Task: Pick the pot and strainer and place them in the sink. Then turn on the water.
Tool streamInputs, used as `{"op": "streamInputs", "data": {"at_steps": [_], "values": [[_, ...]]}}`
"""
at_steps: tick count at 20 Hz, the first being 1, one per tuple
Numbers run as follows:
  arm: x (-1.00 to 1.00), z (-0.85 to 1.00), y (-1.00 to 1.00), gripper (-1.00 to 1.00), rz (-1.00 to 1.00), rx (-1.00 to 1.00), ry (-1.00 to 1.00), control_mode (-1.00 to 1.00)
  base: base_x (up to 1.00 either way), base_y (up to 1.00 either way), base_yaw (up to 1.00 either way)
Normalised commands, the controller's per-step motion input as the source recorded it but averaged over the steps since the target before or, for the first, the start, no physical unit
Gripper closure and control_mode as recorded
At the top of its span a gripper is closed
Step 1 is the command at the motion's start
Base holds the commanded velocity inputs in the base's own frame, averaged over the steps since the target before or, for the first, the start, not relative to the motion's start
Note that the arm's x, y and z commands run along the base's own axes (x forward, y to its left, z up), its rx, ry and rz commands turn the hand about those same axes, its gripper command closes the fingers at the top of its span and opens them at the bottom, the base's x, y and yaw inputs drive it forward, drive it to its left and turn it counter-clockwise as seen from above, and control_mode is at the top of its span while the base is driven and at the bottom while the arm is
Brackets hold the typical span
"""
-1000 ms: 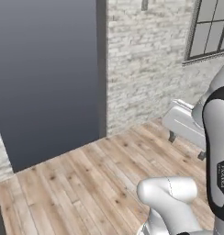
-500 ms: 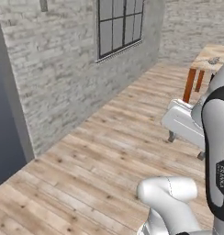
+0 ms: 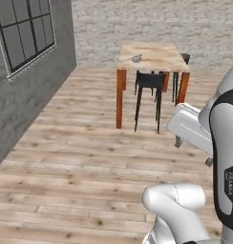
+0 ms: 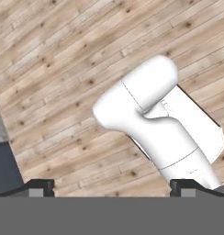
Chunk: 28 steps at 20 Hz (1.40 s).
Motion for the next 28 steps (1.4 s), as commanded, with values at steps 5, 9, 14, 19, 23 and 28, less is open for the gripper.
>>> {"op": "streamInputs", "data": {"at_steps": [5, 9, 14, 19, 23, 28], "values": [[0.0, 0.0, 0.0, -1.0, 0.0, 0.0, 0.0, 1.0, 0.65, 0.06, -0.63], [0.0, 0.0, 0.0, -1.0, 0.0, 0.0, 0.0, 1.0, 0.66, 0.49, -0.53], [0.0, 0.0, 0.0, -1.0, 0.0, 0.0, 0.0, 1.0, 0.53, 0.83, -0.36], [0.0, 0.0, 0.0, -1.0, 0.0, 0.0, 0.0, 1.0, 0.27, 0.85, -0.36], [0.0, 0.0, 0.0, -1.0, 0.0, 0.0, 0.0, 1.0, 0.18, 0.59, -0.53], [0.0, 0.0, 0.0, -1.0, 0.0, 0.0, 0.0, 1.0, 0.17, 0.31, -0.63]]}}
